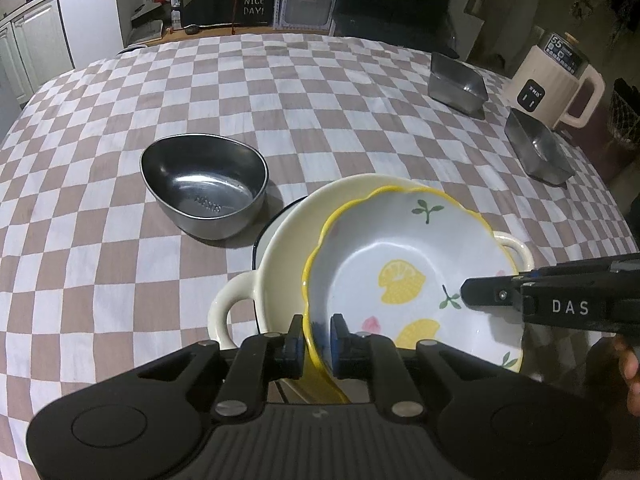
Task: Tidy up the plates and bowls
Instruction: 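Lower the lemon bowl into the cream two-handled bowl with both tools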
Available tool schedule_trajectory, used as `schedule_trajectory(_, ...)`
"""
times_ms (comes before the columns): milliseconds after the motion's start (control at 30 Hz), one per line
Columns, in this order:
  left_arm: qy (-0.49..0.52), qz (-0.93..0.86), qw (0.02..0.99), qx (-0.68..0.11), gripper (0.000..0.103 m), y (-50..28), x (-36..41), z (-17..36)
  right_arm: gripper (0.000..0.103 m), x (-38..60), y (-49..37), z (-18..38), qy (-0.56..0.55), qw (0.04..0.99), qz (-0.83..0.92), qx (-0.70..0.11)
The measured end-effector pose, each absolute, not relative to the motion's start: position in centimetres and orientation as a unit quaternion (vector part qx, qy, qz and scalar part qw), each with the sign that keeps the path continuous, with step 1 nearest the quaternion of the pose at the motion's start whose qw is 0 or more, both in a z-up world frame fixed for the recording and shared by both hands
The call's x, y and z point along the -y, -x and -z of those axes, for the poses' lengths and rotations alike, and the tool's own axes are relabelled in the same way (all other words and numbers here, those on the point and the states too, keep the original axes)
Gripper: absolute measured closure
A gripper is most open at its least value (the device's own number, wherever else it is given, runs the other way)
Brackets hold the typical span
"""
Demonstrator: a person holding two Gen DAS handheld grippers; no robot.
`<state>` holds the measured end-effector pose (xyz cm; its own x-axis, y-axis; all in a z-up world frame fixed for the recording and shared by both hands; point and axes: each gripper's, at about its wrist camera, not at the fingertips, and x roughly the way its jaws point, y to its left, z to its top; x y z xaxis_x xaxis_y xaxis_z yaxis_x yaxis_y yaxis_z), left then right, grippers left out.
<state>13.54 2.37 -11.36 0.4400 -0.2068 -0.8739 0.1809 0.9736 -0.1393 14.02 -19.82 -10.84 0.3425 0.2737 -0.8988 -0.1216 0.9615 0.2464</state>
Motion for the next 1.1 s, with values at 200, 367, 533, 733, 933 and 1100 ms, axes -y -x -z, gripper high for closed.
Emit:
schedule_trajectory(200, 0.013, 0.113, 0.846, -0.521, 0.088, -13.7, -2.4, 11.6, 0.078, 19.9, -14.3, 11.0, -0.073, 0.814, -0.127, -0.562)
schedule_trajectory(367, 0.023, 0.113, 0.844, -0.524, 0.088, -14.0, -2.7, 11.6, 0.067, 20.5, -14.5, 11.0, -0.098, 0.809, -0.131, -0.565)
schedule_trajectory(533, 0.036, 0.111, 0.843, -0.525, 0.088, -14.3, -3.1, 11.5, 0.063, 21.0, -14.8, 11.0, -0.137, 0.800, -0.124, -0.571)
schedule_trajectory(733, 0.039, 0.110, 0.842, -0.526, 0.088, -14.3, -3.1, 11.5, 0.063, 20.8, -15.0, 11.0, -0.135, 0.800, -0.122, -0.572)
schedule_trajectory(933, 0.041, 0.111, 0.841, -0.527, 0.087, -14.3, -3.0, 11.4, 0.066, 20.9, -14.8, 11.1, -0.134, 0.800, -0.118, -0.573)
schedule_trajectory(1100, 0.030, 0.112, 0.855, -0.505, 0.087, -13.8, -3.1, 10.4, 0.064, 20.7, -14.7, 10.6, -0.119, 0.806, -0.111, -0.569)
